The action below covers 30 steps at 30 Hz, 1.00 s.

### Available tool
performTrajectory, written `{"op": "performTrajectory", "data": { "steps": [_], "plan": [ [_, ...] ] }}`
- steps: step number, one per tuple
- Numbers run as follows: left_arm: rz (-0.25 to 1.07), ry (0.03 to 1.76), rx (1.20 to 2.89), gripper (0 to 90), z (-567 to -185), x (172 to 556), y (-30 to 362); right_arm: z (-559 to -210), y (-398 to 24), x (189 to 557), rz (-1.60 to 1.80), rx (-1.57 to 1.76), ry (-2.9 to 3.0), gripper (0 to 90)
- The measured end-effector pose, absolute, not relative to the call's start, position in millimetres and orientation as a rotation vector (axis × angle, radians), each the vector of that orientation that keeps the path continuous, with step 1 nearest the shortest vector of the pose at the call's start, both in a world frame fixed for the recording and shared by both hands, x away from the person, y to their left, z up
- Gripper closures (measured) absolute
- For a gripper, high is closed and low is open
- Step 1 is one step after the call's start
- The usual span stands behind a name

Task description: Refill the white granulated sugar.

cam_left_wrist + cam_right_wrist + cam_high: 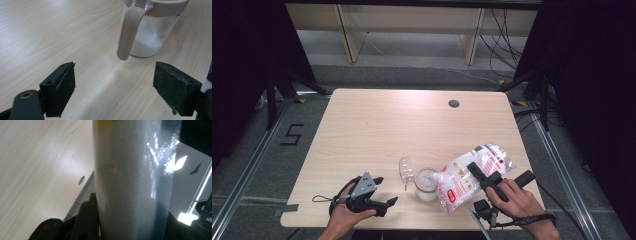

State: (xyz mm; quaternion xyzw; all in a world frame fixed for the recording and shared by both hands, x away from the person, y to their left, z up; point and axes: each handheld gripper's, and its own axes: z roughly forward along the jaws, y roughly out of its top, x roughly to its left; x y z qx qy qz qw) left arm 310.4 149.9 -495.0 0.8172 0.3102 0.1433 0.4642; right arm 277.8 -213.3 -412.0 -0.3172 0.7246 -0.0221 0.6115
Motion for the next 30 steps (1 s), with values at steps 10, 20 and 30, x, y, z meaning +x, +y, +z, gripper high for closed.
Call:
{"op": "performTrajectory", "data": {
  "steps": [10, 20, 30],
  "plan": [
    [0.352, 0.764, 2.002, 17.7, -495.2, 310.6, 149.7, -412.4, -213.1, 278.0, -0.047, -0.732, 1.670, 74.4],
    [0.355, 0.762, 2.001, 17.7, -494.5, 310.5, 150.3, -410.5, -212.2, 278.4, -0.044, -0.753, 1.659, 74.5],
    [0.354, 0.760, 2.007, 17.7, -494.8, 310.8, 150.4, -411.7, -213.4, 277.6, -0.037, -0.729, 1.667, 74.6]
  ]
}}
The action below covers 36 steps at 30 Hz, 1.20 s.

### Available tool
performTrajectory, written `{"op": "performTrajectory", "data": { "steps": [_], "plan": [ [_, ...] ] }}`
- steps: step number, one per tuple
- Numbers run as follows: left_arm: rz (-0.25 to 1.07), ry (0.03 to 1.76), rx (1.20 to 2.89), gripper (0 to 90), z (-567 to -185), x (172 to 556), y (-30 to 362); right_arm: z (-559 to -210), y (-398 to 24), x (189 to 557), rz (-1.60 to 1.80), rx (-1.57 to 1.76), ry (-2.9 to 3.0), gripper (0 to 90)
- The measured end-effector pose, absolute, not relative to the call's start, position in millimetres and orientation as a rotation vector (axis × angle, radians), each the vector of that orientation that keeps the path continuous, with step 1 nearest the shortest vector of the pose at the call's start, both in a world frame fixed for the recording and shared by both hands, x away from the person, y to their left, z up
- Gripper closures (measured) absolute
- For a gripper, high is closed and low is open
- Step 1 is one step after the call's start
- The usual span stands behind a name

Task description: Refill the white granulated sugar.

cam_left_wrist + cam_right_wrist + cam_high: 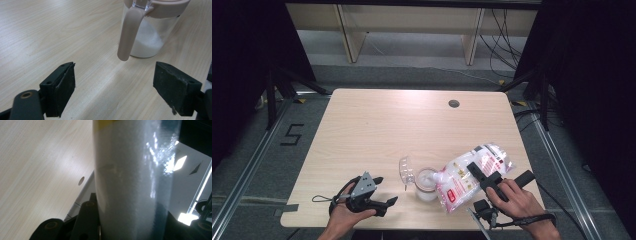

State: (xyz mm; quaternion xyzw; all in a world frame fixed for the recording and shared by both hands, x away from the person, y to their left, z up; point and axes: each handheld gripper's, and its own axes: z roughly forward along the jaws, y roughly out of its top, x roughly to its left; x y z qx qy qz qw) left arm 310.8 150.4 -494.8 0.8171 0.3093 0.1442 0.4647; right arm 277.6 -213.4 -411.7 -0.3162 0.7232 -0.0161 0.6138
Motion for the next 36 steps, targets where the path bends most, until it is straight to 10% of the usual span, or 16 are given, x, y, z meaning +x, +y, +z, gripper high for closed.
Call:
{"op": "performTrajectory", "data": {
  "steps": [36],
  "plan": [
    [0.367, 0.748, 2.011, 17.7, -494.8, 311.4, 150.6, -409.8, -216.0, 280.5, -0.041, -0.741, 1.675, 74.9]
  ]
}}
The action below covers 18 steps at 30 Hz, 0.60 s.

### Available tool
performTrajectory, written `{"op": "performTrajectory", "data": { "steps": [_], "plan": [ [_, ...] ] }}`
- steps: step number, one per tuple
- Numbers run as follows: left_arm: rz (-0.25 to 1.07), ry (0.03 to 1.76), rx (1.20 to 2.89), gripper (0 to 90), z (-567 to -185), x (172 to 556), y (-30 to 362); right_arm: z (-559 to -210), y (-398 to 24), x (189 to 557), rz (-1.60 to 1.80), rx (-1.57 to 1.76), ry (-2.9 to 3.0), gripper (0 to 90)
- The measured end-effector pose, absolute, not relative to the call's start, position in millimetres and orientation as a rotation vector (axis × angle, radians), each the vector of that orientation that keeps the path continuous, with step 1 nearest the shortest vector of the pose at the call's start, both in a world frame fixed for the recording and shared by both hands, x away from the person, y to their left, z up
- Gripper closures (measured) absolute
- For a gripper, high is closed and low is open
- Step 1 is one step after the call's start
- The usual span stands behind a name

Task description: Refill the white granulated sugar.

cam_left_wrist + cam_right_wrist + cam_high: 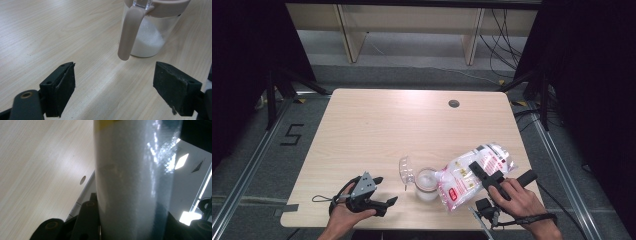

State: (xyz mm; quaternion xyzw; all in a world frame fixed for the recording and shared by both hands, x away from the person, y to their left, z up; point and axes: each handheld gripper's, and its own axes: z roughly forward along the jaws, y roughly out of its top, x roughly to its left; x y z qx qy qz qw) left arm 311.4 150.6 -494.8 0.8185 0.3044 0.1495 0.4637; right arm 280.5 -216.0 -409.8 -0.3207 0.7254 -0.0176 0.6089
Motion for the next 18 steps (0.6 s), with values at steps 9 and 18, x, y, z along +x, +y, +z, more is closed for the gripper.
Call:
{"op": "performTrajectory", "data": {
  "steps": [9, 18],
  "plan": [
    [0.361, 0.769, 2.003, 17.7, -494.8, 309.7, 149.3, -411.9, -213.7, 278.3, -0.065, -0.733, 1.676, 75.0],
    [0.373, 0.754, 2.008, 17.7, -494.4, 310.5, 149.9, -412.0, -213.2, 278.5, -0.085, -0.746, 1.676, 75.1]
  ]
}}
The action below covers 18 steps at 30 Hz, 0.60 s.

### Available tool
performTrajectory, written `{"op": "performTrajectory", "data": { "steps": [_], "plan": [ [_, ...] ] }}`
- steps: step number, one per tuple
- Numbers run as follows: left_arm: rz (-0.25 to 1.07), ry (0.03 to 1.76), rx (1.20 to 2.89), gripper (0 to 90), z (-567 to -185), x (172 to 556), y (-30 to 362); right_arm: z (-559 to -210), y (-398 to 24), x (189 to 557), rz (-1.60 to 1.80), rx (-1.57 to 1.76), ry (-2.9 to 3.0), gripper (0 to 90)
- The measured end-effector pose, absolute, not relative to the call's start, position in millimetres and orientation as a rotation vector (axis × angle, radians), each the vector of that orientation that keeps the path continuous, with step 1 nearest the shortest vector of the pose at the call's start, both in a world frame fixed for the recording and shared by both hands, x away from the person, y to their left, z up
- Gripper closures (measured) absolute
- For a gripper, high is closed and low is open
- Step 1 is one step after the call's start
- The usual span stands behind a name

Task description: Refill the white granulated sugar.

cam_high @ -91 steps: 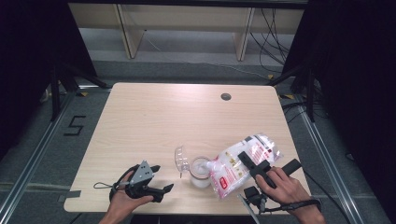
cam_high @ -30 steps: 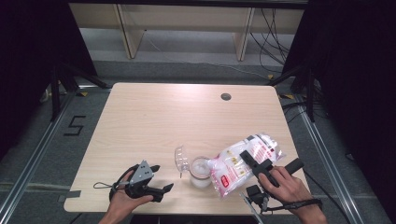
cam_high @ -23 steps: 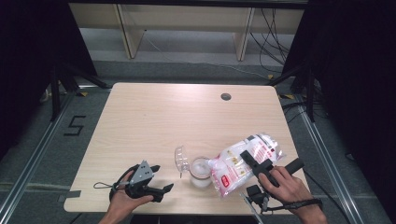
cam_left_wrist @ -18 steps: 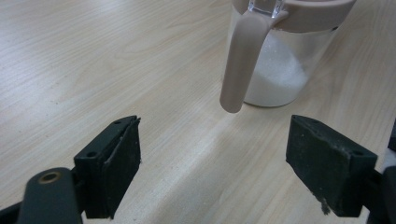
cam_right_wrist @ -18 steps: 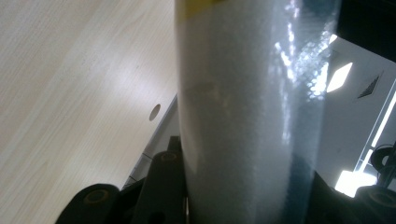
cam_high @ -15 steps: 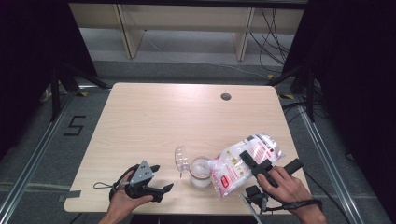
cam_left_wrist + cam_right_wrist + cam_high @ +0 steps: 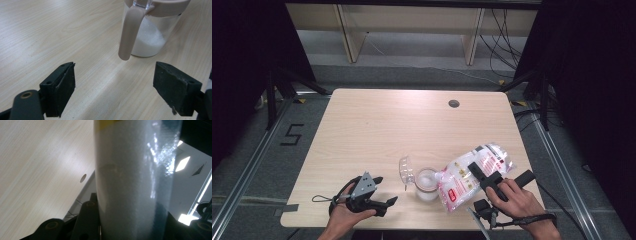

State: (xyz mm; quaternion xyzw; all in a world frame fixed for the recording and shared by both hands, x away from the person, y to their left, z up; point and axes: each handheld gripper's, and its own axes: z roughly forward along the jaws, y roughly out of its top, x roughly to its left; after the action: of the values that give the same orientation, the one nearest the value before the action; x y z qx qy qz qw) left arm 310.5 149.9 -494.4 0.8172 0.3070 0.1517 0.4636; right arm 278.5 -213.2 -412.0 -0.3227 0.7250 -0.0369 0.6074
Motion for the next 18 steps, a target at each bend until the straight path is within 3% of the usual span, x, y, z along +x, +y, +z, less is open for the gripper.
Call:
{"op": "performTrajectory", "data": {
  "steps": [18],
  "plan": [
    [0.365, 0.769, 2.001, 17.7, -494.9, 309.8, 149.3, -413.1, -212.2, 278.7, -0.099, -0.762, 1.684, 75.3]
  ]
}}
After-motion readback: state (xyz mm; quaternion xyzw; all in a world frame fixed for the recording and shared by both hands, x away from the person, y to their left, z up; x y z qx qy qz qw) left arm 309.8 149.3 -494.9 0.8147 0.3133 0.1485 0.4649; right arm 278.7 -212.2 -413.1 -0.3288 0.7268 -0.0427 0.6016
